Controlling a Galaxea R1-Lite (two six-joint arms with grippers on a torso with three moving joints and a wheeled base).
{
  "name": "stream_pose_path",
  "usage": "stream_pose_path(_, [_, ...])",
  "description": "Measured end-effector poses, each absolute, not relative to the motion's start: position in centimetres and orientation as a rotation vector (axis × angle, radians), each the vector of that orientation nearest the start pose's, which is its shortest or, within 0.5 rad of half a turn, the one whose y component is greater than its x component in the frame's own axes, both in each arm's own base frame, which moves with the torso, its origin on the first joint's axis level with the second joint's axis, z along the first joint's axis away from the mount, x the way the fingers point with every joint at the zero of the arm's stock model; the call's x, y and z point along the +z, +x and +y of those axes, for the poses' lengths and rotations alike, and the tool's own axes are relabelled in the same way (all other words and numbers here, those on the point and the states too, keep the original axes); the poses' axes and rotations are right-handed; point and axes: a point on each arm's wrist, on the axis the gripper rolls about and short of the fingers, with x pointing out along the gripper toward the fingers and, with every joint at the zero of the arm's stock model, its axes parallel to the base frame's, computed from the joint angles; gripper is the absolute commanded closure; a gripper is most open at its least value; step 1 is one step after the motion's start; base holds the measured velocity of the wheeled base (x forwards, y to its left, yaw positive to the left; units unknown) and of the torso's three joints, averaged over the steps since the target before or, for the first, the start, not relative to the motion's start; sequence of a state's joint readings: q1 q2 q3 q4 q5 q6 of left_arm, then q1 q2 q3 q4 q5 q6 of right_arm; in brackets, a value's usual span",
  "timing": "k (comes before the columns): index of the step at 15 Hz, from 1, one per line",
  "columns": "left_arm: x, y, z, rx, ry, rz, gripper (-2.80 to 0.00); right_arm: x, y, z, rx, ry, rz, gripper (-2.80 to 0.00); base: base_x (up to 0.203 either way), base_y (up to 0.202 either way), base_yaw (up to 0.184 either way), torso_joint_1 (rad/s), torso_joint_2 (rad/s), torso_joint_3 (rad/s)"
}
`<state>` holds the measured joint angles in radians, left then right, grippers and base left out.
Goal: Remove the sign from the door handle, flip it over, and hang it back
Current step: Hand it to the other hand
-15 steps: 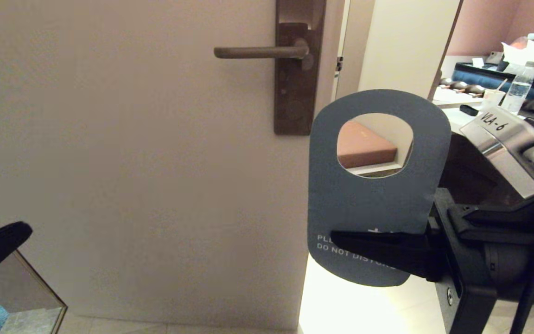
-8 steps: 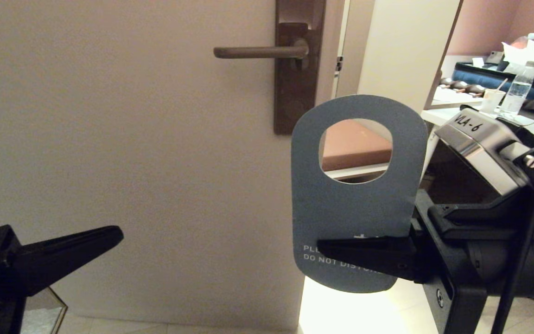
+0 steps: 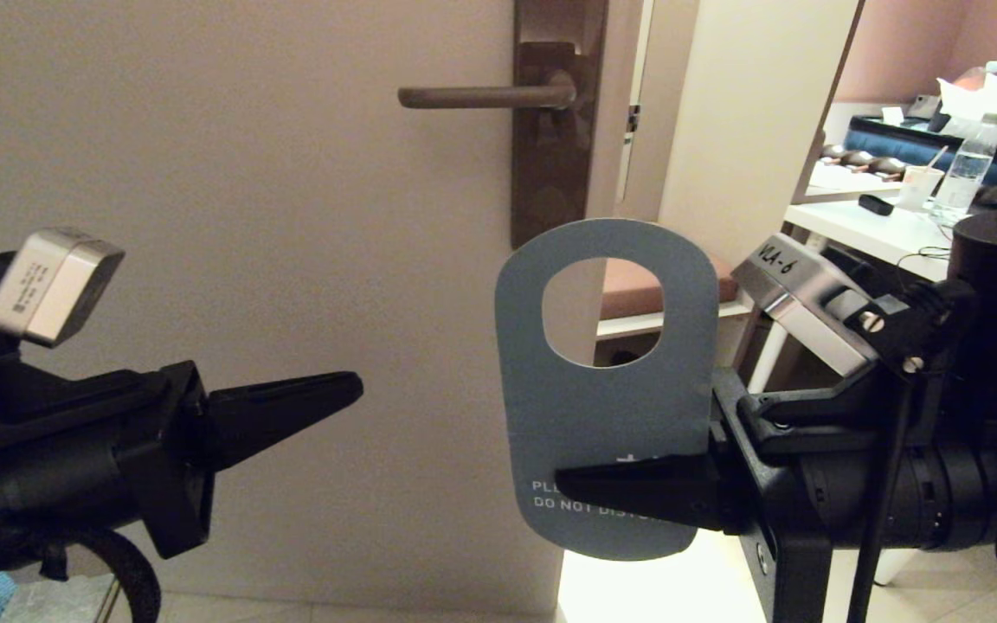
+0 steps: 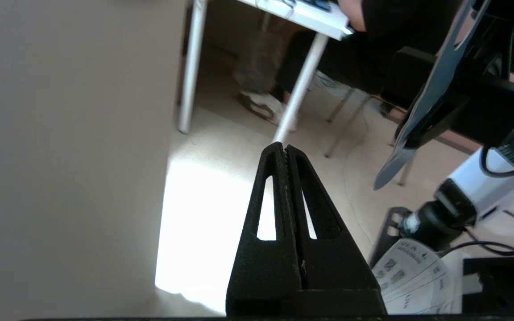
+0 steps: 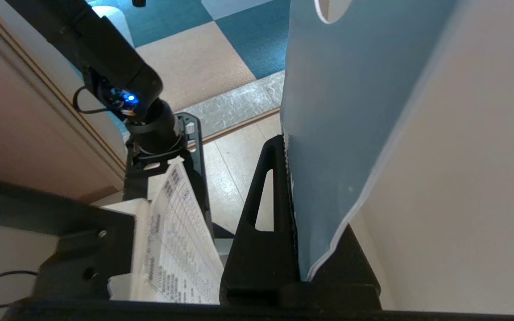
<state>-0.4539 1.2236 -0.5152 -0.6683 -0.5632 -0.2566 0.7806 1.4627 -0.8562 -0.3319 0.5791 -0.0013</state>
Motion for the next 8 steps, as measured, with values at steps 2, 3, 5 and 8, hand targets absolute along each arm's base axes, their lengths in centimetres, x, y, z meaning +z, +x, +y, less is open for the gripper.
stream_pose_path(2, [22.0,16.3,-9.4,-1.011,-0.237,0.17,-2.8,23.3,17.3,18.8,1.349,-0.029,0.282,0.0,0.0,0.0,0.0,0.0,0.0,0.0])
stream_pose_path(3, [22.1,16.7,-9.7,-1.016,-0.236,0.157,-2.8,23.3,17.6,19.0,1.348,-0.028,0.273,0.0,0.0,0.0,0.0,0.0,0.0,0.0])
stream_pose_path(5, [21.9,17.2,-10.1,-1.03,-0.234,0.137,-2.8,23.0,18.2,19.1,1.345,-0.025,0.278,0.0,0.0,0.0,0.0,0.0,0.0,0.0])
stream_pose_path(8, [21.9,18.0,-10.6,-1.038,-0.255,0.101,-2.8,23.0,18.9,19.6,1.362,-0.022,0.28,0.0,0.0,0.0,0.0,0.0,0.0,0.0])
